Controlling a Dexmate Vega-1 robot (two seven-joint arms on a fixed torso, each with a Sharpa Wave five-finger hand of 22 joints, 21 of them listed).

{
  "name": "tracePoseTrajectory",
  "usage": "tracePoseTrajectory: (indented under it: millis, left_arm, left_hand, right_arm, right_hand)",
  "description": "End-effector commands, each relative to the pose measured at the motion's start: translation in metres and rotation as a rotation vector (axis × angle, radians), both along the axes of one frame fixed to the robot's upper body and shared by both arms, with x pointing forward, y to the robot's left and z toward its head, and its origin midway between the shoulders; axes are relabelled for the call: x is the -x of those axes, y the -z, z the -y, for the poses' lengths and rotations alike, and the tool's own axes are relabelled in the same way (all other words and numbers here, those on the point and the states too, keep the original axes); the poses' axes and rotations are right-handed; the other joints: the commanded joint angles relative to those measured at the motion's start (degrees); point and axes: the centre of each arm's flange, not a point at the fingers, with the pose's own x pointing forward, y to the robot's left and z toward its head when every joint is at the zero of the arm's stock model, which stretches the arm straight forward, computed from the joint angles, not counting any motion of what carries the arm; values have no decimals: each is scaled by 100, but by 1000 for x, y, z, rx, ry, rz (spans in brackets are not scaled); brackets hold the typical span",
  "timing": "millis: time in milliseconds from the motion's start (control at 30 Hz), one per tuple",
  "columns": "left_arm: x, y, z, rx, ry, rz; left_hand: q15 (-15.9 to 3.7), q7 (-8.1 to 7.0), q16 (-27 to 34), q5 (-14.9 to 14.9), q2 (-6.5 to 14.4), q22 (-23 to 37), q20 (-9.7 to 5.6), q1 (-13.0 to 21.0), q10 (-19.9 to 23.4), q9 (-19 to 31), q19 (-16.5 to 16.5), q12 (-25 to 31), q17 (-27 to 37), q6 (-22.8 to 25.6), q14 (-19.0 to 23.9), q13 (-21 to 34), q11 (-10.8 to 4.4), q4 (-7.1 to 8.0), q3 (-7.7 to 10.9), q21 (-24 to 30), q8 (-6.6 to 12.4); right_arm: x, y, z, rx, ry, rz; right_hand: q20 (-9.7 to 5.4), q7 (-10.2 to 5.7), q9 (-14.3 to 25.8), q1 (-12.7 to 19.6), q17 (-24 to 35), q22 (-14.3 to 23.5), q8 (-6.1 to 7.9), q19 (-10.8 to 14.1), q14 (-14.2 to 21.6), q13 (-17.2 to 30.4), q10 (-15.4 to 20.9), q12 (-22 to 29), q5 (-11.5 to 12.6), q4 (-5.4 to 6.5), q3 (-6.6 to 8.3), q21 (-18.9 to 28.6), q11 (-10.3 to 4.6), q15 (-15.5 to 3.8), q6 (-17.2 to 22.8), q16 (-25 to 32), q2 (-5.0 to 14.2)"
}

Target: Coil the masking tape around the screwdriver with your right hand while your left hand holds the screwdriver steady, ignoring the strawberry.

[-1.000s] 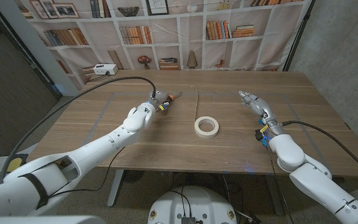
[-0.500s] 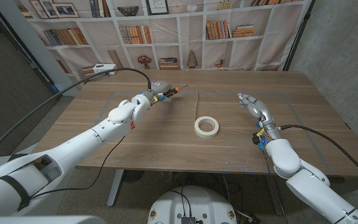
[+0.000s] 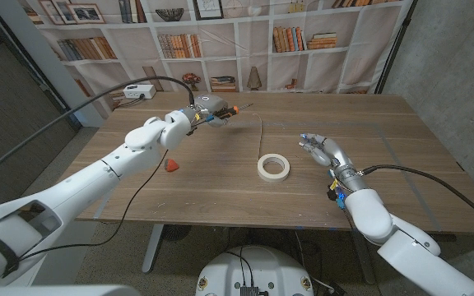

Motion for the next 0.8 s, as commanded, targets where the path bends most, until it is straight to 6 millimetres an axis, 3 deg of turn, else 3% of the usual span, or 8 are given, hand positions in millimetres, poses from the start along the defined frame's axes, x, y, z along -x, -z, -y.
tracePoseTrajectory:
  millis: [33,367,600,733,800]
  left_arm:
    - [23,-24,-7,-14,48,-3]
    - [35,-26,-10,-35,46,-18]
    - [39,-25,-14,-35,46,-3]
    - [40,-23,-16,-32,52,-1]
    - [41,-22,-16,-29,60,-2]
  left_hand:
    - [-1339,-1027,-39,66,376,-44,-409,466,1002,11,-59,-26,1,1298,1031,-9,-1249,52,273,-32,651]
    - [-1336,-998,-25,124,361,-19,-369,467,985,46,-113,-21,76,1276,1045,46,-1193,57,281,18,655]
    - [-1355,-991,17,154,382,12,-333,465,952,91,-153,-5,137,1267,1033,112,-1207,72,281,49,671]
    - [-1357,-982,46,162,392,-3,-342,467,952,101,-173,-21,158,1255,1031,95,-1205,72,267,57,667]
    - [-1350,-987,61,166,401,-31,-343,471,950,111,-169,-23,163,1251,1029,99,-1202,70,262,53,668]
  right_arm:
    - [11,1,-34,239,52,-37]
    - [2,13,-68,392,2,-95]
    - [1,12,-82,476,12,-103]
    - [3,12,-89,537,67,-93]
    - [5,13,-93,569,113,-84]
  right_hand:
    - [21,-1,25,59,42,31,-49,-83,-132,25,-123,-51,46,84,-30,-35,46,36,-74,-44,-79]
    - [30,-12,27,54,66,30,-102,-144,-268,34,-233,-89,49,137,-109,-67,52,29,-178,-85,-148]
    - [-22,5,29,20,96,28,-114,-172,-193,51,-247,-80,59,172,-204,-87,70,-101,-203,-39,-249]
    - [-36,13,31,3,158,30,-109,-386,-270,80,-408,-117,94,199,-288,-179,93,-157,-198,-33,-320]
    - [-53,-24,35,10,284,38,-133,-622,-561,130,-734,-170,161,233,-380,-273,71,-147,-295,-76,-356]
